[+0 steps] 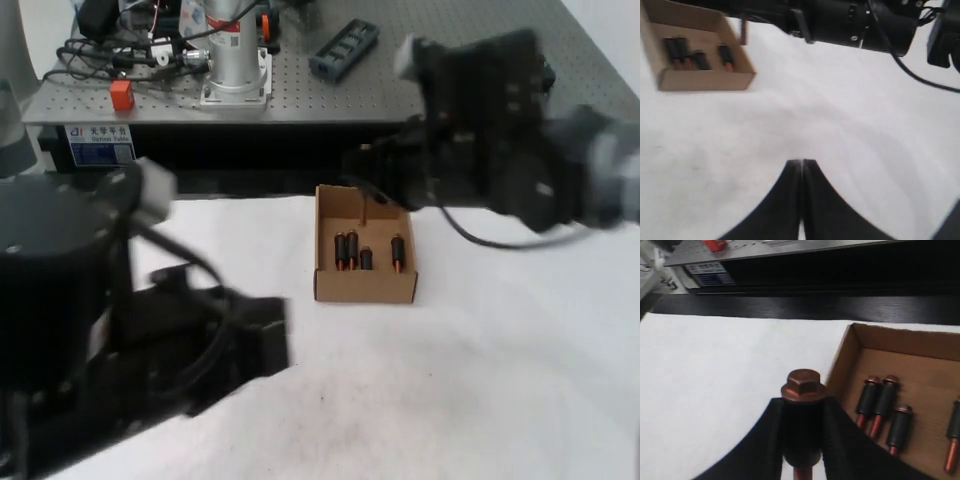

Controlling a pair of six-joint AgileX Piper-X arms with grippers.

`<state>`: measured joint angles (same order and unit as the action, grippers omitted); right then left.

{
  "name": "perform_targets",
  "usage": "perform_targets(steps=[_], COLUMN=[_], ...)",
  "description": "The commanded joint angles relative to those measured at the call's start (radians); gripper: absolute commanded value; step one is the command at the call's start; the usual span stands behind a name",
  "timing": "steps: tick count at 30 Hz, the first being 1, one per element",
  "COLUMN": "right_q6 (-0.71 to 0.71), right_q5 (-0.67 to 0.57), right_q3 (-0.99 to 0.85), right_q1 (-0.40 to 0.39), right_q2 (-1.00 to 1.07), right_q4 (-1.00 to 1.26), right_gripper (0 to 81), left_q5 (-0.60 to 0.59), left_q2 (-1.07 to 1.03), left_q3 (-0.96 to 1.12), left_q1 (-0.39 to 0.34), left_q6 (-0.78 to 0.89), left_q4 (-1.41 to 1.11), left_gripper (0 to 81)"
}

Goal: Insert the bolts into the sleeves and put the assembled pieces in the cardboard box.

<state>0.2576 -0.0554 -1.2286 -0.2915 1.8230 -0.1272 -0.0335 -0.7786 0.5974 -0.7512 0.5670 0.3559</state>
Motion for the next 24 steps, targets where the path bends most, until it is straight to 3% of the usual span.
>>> perform_targets(steps=[1, 7, 12, 14, 19, 21, 24], right_q6=[-0.012, 0.003, 0.039, 0.046, 0.096, 0.112, 0.094], right_q5=[0.004, 0.036, 0.061, 0.050, 0.013, -0.017, -0.030], right_q3=[-0.008, -0.108, -0.115, -0.115, -0.115, -0.115, -0.101], right_q1=[0.003, 0.022, 0.026, 0.026, 0.028, 0.033, 0.033], right_q2=[-0.019, 0.163, 0.227, 0.229, 0.201, 0.168, 0.084], right_q4=[0.001, -0.059, -0.109, -0.097, -0.041, -0.059, -0.104], right_gripper=[1.3, 1.3, 0.0, 7.4, 38.5, 38.1, 29.7], left_q5=[0.134, 0.238, 0.300, 0.299, 0.299, 0.290, 0.274], left_q2=[0.089, 0.256, 0.332, 0.342, 0.342, 0.342, 0.342], left_q3=[0.005, 0.005, 0.005, 0.005, -0.016, -0.037, -0.073], left_q1=[0.000, 0.000, 0.000, 0.000, 0.000, 0.000, 0.000], left_q6=[-0.029, -0.029, -0.029, -0.029, -0.024, -0.002, 0.024], left_q4=[0.169, 0.485, 0.590, 0.616, 0.638, 0.638, 0.638], left_gripper=[0.7, 0.7, 0.7, 0.7, 0.7, 0.7, 0.7])
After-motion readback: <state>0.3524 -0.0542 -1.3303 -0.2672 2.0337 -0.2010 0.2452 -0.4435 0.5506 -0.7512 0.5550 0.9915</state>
